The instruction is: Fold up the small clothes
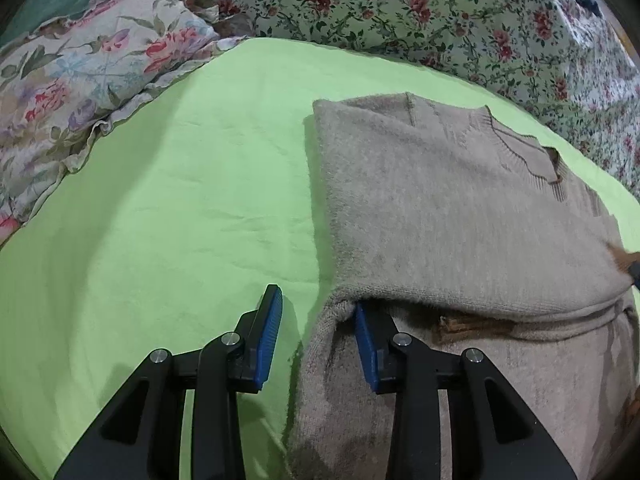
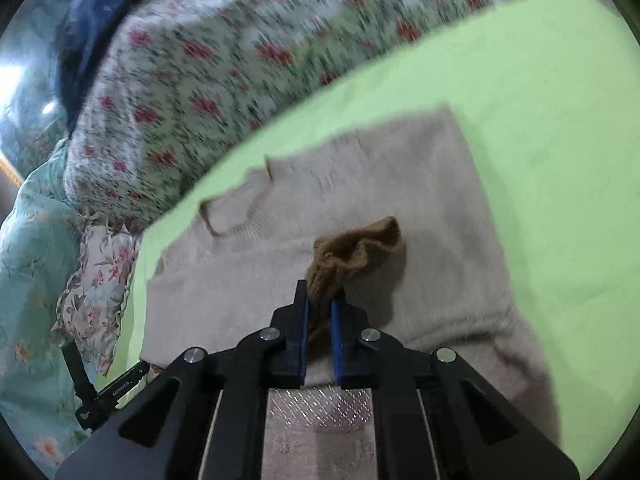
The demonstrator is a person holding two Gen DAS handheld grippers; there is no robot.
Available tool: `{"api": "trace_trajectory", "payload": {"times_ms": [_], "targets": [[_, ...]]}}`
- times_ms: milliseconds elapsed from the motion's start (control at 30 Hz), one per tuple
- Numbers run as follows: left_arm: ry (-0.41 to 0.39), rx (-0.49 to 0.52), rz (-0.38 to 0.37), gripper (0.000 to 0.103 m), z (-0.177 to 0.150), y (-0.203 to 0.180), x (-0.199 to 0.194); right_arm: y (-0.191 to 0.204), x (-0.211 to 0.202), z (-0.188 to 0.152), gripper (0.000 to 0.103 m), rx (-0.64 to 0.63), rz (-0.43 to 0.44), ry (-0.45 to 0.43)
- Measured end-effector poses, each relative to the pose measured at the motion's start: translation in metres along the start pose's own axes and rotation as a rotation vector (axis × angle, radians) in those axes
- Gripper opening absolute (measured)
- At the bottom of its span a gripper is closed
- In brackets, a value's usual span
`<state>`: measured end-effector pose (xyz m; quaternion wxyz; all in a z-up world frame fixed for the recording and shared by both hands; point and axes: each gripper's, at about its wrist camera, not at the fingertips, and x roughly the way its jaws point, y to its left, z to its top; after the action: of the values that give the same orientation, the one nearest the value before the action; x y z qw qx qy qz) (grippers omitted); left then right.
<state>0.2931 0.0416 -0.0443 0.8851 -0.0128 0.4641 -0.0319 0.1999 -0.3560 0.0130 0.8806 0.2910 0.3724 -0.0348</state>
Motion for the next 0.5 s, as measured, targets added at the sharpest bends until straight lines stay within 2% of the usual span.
{"api": "trace_trajectory", "payload": {"times_ms": [33,133,233,333,433,500], "targets": [[0.000,-0.002,0.002,0.037,-0.001,-0.001,0.000,0.002,-0.004,0.001,0.010,-0.012,-0.011,-0.014],[0.010,-0.028,-0.010,0.037,0.000,0.004,0.004,-0.001,0.009,-0.001,0.012,-0.030,-0.059,0.048],[0.028,-0.116,-0.078,0.037,0.004,0.020,0.006,-0.013,0.019,-0.006,0.014,0.006,-0.056,0.094],[0.044,-0.201,-0.160,0.037,0.005,0.036,0.010,-0.017,0.020,-0.008,0.014,0.012,-0.049,0.094],[0.041,-0.206,-0.173,0.037,0.005,0.039,0.011,-0.011,0.016,-0.008,0.014,-0.015,-0.054,0.082],[0.040,-0.214,-0.179,0.037,0.006,0.040,0.012,-0.011,0.020,-0.009,0.018,-0.027,-0.104,0.101]]}}
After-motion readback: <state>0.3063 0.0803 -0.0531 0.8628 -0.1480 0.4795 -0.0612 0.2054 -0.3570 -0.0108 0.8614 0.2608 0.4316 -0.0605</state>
